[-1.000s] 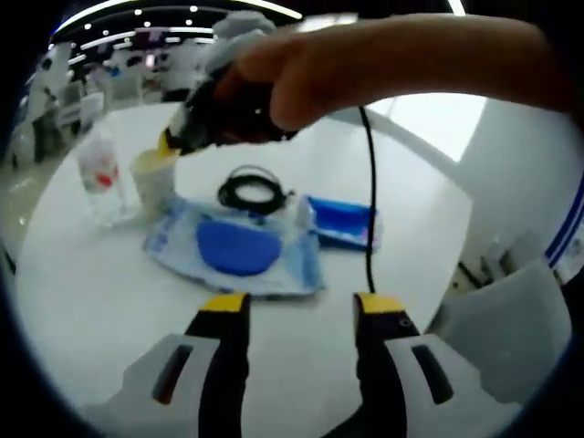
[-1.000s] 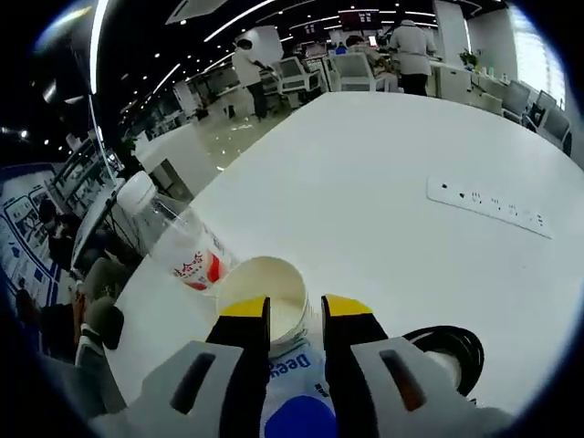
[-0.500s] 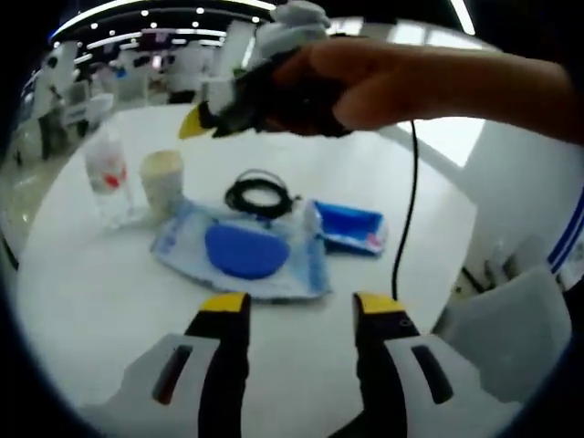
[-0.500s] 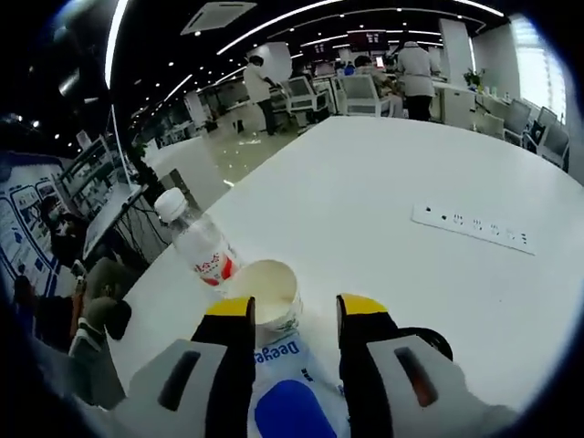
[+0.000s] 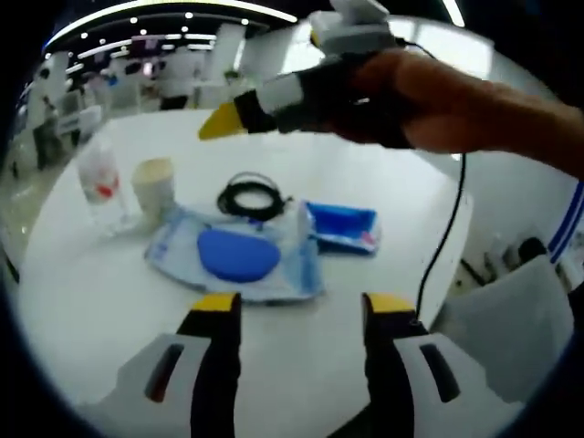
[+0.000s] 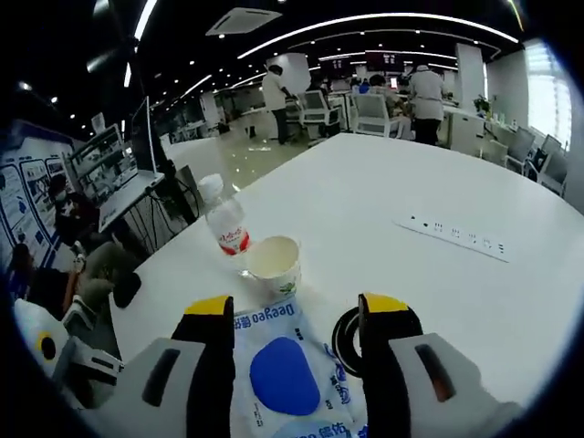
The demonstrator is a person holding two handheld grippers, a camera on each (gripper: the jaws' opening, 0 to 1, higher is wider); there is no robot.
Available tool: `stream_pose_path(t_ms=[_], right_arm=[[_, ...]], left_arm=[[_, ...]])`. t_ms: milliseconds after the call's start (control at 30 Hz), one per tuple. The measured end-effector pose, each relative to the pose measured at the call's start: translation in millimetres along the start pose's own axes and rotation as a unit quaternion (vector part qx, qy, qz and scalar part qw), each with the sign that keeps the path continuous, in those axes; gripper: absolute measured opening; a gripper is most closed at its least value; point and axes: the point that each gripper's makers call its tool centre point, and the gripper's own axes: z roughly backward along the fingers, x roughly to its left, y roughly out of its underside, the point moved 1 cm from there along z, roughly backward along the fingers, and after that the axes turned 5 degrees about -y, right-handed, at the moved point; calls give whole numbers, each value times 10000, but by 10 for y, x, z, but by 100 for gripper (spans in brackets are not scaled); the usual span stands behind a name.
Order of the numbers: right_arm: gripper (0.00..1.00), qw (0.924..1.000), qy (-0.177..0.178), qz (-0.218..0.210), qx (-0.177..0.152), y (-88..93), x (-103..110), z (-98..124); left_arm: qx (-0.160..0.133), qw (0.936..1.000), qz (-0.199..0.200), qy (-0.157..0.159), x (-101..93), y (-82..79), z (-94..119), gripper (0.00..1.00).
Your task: Arrange the tabletop items into an orderly group along one side of the table until the central work area is clear of visible clutter.
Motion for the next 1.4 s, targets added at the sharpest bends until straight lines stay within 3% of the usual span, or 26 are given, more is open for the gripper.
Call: stream_pose_path(t_ms=[333, 667, 967, 1400], right_arm=[[61, 9995, 280, -23, -159, 311, 10, 566], [62, 9962, 688, -394, -354, 618, -119, 998], [64, 9945, 845, -557, -265, 902, -168, 1174], [66, 9932, 885, -693, -300, 1106, -154, 1287]], left_arm=[[-56, 9999, -54, 69, -51, -25, 3, 50], [-67, 9999, -2, 105, -54, -23, 5, 49], [-93, 9999, 86, 62, -15, -33, 13, 49], [-77, 9998, 165, -83, 66, -22, 16, 50]])
